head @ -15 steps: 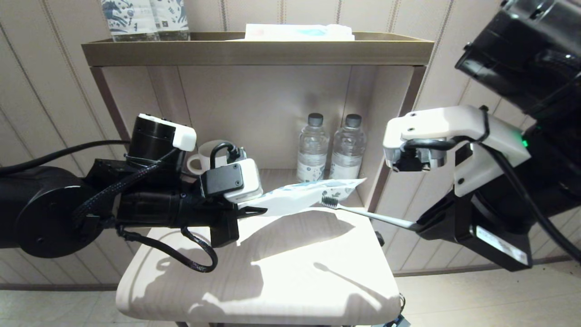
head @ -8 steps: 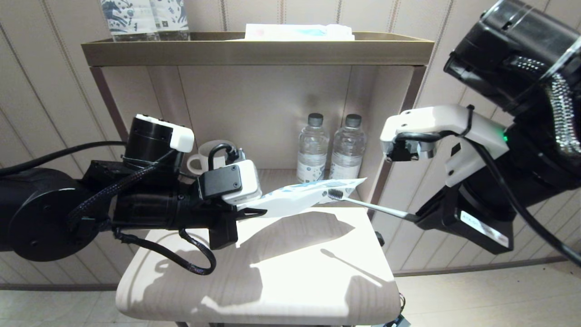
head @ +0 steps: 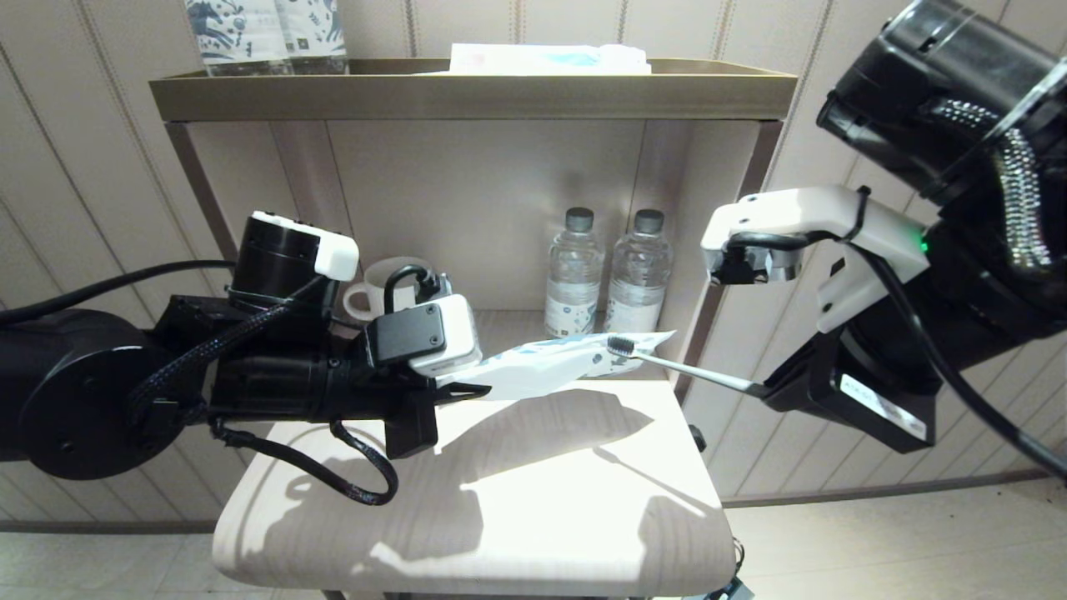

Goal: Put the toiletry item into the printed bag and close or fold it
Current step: Place the toothbrush in the storage bag

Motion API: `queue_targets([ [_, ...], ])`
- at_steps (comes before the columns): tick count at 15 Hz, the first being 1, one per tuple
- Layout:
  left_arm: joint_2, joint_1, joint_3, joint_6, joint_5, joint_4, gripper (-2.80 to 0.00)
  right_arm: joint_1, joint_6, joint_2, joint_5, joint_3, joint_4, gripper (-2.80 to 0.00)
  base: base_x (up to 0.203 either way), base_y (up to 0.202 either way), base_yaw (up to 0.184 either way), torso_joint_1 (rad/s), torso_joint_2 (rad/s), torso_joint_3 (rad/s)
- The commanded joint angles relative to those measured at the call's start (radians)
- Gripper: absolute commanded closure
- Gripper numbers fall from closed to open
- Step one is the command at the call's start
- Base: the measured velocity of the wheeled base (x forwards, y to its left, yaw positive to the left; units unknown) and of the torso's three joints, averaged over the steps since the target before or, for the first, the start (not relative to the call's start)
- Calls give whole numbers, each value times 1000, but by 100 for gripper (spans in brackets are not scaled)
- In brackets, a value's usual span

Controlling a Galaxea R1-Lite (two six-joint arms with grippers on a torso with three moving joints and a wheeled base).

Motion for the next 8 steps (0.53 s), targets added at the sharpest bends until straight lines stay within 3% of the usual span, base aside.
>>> queue_targets([
  [1,0,-3,2,4,-2,-1,0,-1,-2,2,-1,0,6,0,0,0,0,0,0,0],
  [8,-23,-25,38,4,-4,-46,0,-27,-4,56,-1,0,-10,0,0,0,0,0,0,0],
])
